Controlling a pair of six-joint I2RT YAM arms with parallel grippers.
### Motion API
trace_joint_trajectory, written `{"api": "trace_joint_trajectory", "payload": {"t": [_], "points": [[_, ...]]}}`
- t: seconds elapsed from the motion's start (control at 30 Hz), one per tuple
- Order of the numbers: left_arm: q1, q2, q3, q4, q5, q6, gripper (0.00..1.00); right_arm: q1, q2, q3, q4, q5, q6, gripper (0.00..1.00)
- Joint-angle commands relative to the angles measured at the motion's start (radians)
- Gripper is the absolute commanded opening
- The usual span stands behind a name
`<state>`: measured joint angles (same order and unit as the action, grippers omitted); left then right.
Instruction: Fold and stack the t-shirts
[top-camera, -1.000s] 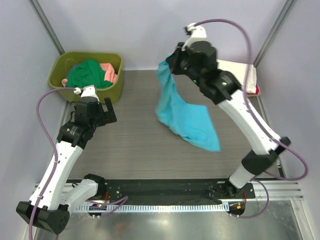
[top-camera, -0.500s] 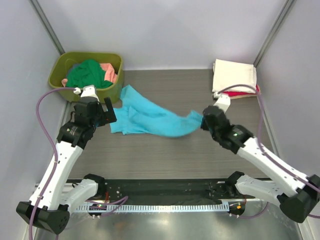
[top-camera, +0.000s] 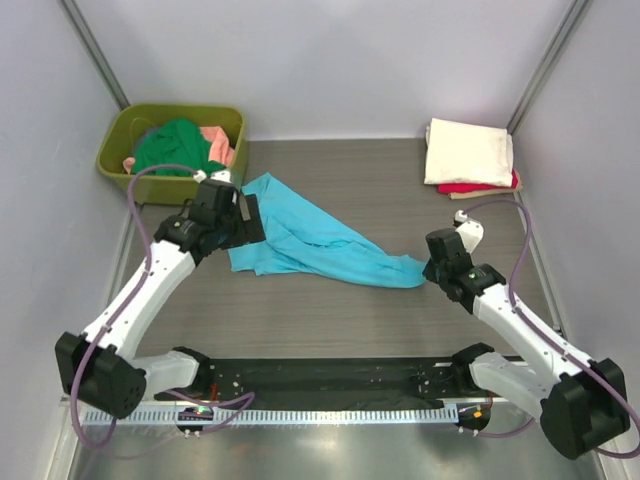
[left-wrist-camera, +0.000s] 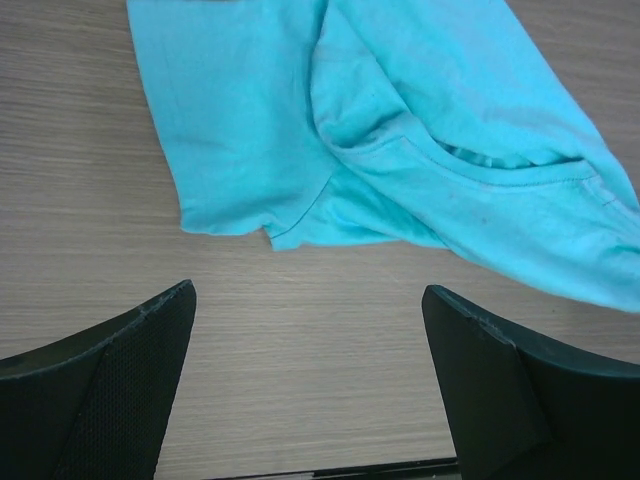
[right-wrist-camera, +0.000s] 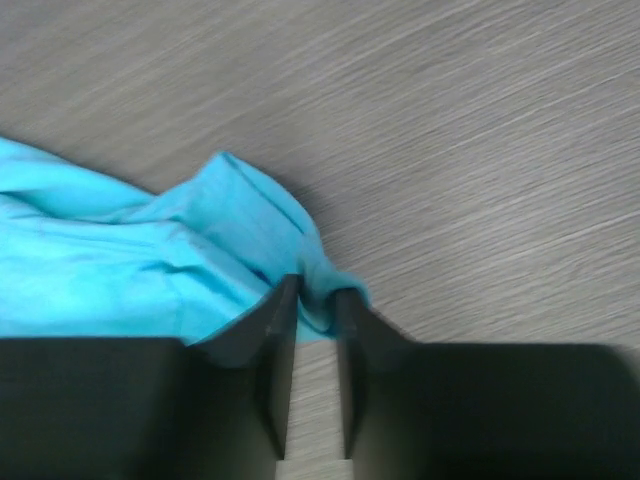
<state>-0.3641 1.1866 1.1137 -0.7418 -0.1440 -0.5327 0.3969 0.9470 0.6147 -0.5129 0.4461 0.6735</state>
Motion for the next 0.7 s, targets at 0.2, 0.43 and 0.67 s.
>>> {"api": "trace_joint_trajectory", "payload": {"t": [0.2,0.43,0.67], "points": [[-0.012,-0.107,0.098,-0.122,-0.244,0.144,1.0,0.117,0.13,0.251,0.1,-0.08,-0.104,0.79],[0.071,-0.303,-0.032,-0.073,-0.451,0.056,1.0,0.374,0.589,0.643,0.195,-0.219,-0.158,0.78],[0.109,-0.443,-0.063,-0.048,-0.545,0.043,1.0,0.505,1.148,1.333,0.134,-0.4,-0.339,0.76]]}}
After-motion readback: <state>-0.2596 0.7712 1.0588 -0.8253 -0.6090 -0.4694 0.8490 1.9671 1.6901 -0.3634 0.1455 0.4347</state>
